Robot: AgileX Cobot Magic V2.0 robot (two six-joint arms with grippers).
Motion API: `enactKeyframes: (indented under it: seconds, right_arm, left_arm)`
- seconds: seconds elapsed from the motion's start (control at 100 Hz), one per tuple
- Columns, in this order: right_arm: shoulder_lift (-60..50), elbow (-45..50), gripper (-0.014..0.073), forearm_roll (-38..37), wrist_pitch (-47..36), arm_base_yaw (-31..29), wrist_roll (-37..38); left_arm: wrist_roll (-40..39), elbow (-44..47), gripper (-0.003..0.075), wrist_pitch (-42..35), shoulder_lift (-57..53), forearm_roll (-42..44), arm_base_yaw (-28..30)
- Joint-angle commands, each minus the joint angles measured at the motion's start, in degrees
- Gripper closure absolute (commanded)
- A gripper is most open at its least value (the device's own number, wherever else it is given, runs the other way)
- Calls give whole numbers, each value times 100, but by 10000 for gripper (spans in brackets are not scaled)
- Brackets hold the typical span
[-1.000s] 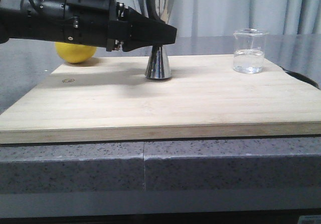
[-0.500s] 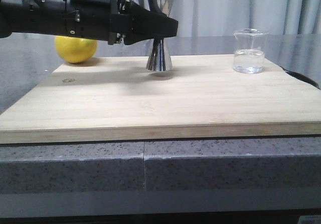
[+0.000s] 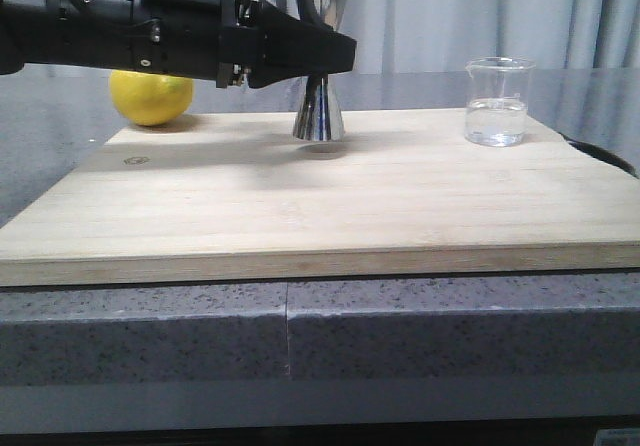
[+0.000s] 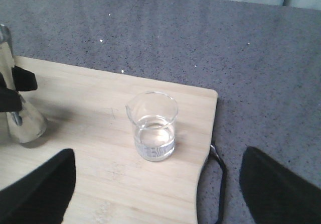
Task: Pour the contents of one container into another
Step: 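Reach the right gripper to the glass beaker and grasp it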
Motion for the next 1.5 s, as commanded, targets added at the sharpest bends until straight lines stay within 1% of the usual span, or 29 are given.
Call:
enactKeyframes:
  seconds: [0.0,0.12,0.3,0.49,0.68,0.83,1.14,1.27,1.49]
  right_arm:
    - [204,-139,-5,7,-873,53,-55]
    - [548,111,-5,7,-1775,243,-55]
    - [1144,513,-5,12,-3257,253,37]
    - [1858,675,-5,12,-4340,253,100]
    - [2541,675,-5,12,-5017,253,100]
    - [2859,675,-5,12,-5531,253,143]
    - [3541,664,-5,101,-6171,229,143]
    - [3712,652,-5,102,-6395,229,143]
    - [3901,505,-5,123,-6318,118,143]
  left_arm:
    - [-32,-175,525,699,-279,-491,-46]
    - [-32,-175,525,699,-279,-491,-46]
    - [-32,-175,525,699,-279,-491,-46]
    - [-32,-175,525,699,-279,-491,-46]
    - [-32,-175,525,699,-279,-491,-46]
    - [-32,-175,525,699,-279,-491,-46]
    - [-32,-175,525,699,-279,-491,-46]
    - [-32,-175,525,699,-279,-491,-46]
    - [-32,-175,526,699,-279,-491,-46]
